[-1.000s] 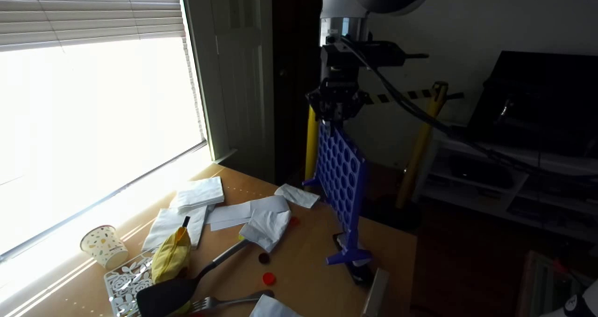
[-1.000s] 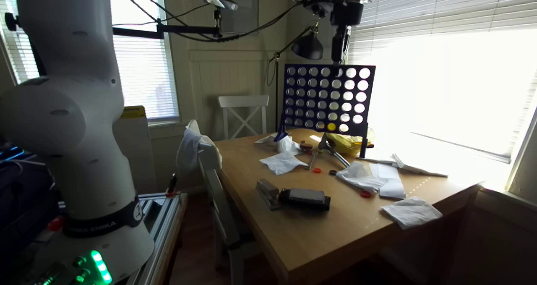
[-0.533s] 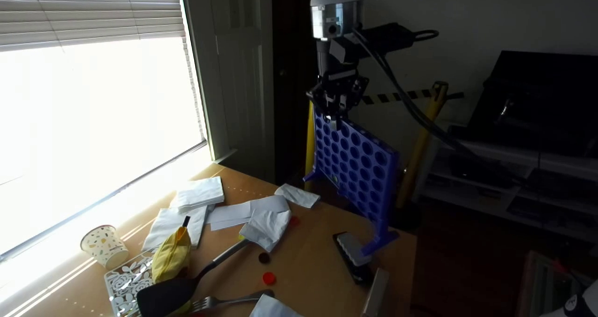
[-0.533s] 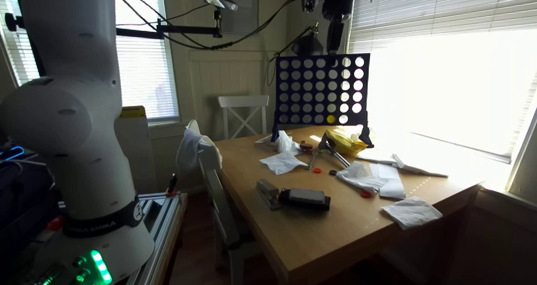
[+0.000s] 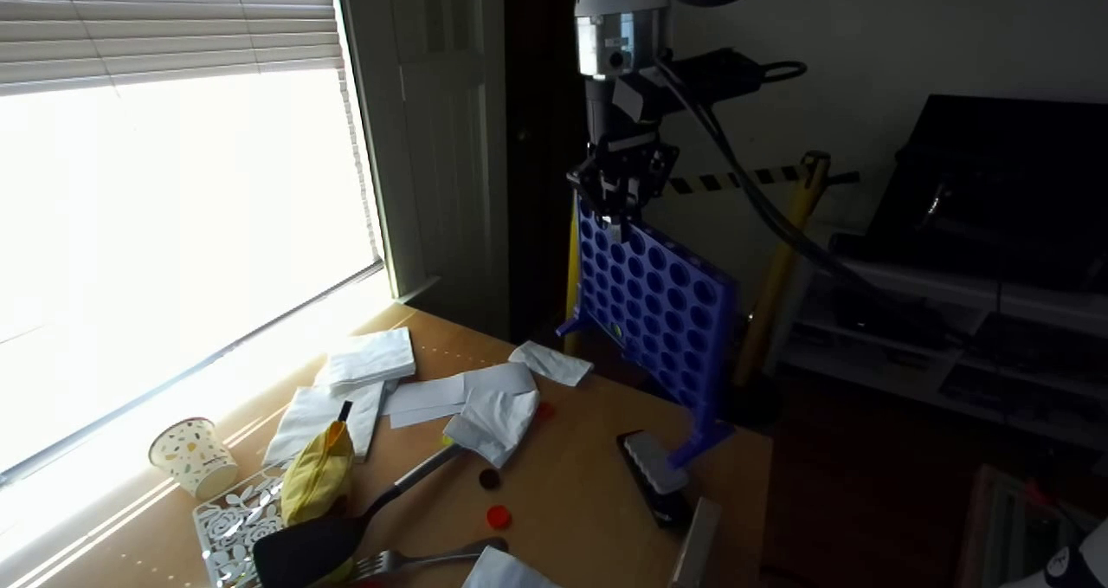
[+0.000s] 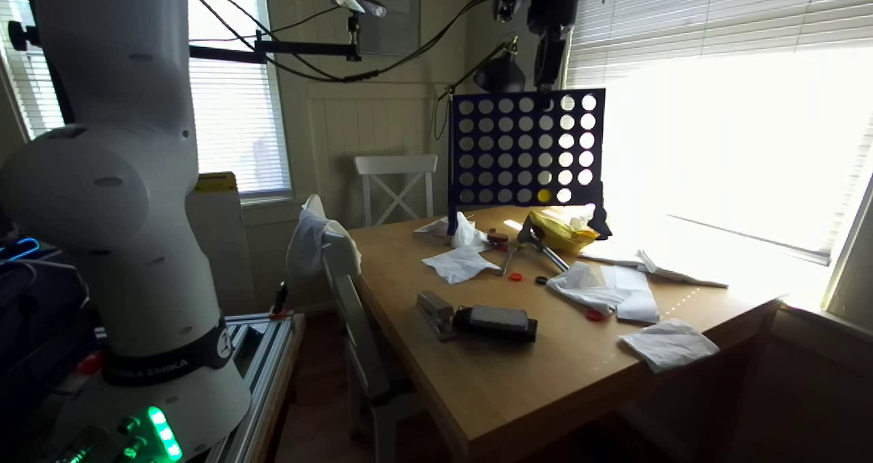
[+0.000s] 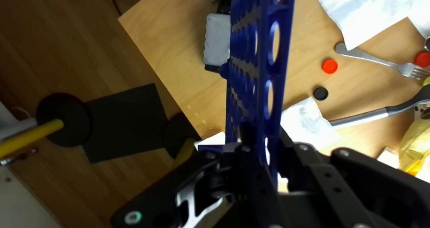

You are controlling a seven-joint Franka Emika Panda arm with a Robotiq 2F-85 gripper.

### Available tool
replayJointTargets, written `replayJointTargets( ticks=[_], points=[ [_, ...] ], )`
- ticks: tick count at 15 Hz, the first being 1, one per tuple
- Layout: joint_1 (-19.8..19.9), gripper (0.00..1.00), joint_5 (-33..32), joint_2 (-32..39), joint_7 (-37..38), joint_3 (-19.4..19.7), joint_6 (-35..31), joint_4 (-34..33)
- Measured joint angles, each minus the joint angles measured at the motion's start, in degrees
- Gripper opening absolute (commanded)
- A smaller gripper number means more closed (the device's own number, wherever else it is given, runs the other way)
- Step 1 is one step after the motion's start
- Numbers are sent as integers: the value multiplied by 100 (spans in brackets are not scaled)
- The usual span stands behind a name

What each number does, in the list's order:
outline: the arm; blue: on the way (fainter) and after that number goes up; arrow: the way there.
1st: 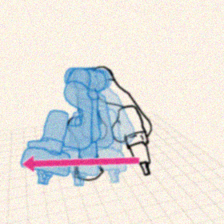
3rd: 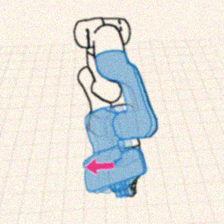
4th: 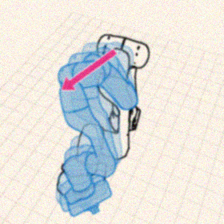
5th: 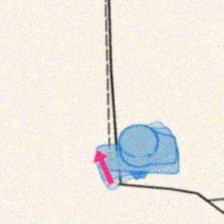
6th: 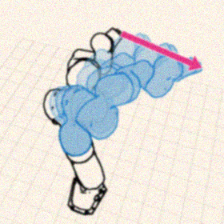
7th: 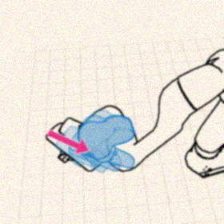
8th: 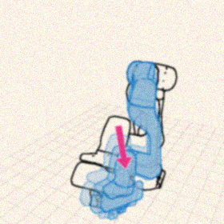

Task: Rotate the blue gameboard.

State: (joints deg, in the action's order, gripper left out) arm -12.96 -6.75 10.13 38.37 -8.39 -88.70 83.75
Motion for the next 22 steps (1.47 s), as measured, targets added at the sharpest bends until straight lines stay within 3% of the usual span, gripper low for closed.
replayJointTargets(
  ticks=[8, 17, 18, 22],
  points=[
    [40, 4, -250, 359, -2450, 43, -355, -387],
    [-71, 4, -250, 686, -4836, -233, -360, -725],
    [-73, 18, -246, 718, -5111, -271, -355, -759],
    [-73, 18, -199, 923, -5672, -361, -150, -981]
  ],
)
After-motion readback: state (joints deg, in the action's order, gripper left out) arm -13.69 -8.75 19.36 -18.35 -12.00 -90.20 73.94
